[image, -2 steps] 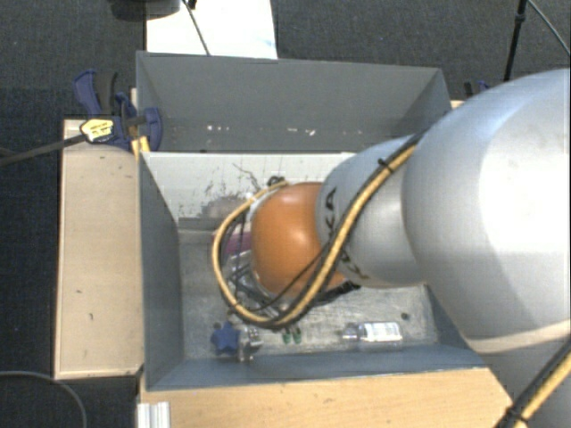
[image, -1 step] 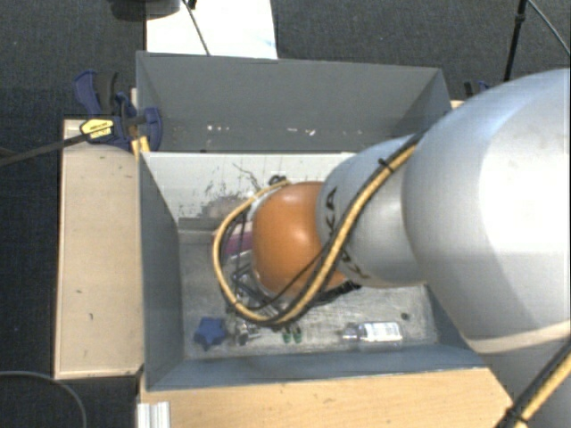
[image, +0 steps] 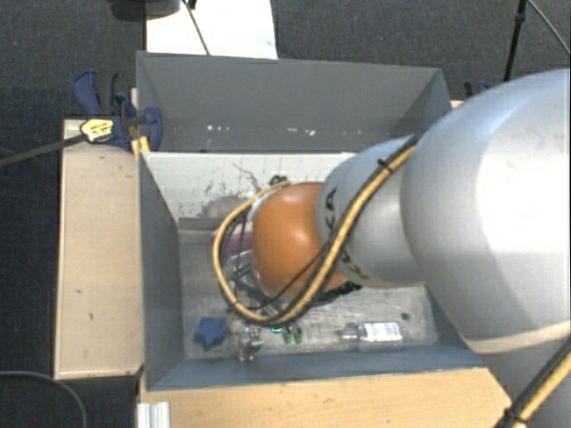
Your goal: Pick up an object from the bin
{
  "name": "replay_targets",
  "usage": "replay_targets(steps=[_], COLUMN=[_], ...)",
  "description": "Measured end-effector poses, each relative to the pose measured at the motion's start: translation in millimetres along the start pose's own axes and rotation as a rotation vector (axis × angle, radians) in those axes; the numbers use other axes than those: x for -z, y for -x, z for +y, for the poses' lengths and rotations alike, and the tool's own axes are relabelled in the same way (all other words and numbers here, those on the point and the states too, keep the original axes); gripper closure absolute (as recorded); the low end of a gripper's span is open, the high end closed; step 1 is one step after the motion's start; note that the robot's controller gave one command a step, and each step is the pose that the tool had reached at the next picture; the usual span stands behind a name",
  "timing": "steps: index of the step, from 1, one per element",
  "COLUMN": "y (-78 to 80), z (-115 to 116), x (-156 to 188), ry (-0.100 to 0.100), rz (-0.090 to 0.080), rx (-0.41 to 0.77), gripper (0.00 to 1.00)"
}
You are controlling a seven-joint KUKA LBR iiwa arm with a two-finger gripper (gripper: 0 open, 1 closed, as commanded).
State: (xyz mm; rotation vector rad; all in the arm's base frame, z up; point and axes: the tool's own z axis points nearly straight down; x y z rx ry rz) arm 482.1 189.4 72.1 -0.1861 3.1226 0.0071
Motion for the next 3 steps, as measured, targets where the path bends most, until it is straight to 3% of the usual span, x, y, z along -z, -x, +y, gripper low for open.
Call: replay_targets(steps=[1,2,3], y=[12.6,13.9,8.8], z=[61,57,59], x=[-2,0,137], ry=[0.001,-0.001,0.000], rz=[0.009,0.007,0.005], rx=[0.016,0.007,0.013], gripper=[0.00,1.00,1.00])
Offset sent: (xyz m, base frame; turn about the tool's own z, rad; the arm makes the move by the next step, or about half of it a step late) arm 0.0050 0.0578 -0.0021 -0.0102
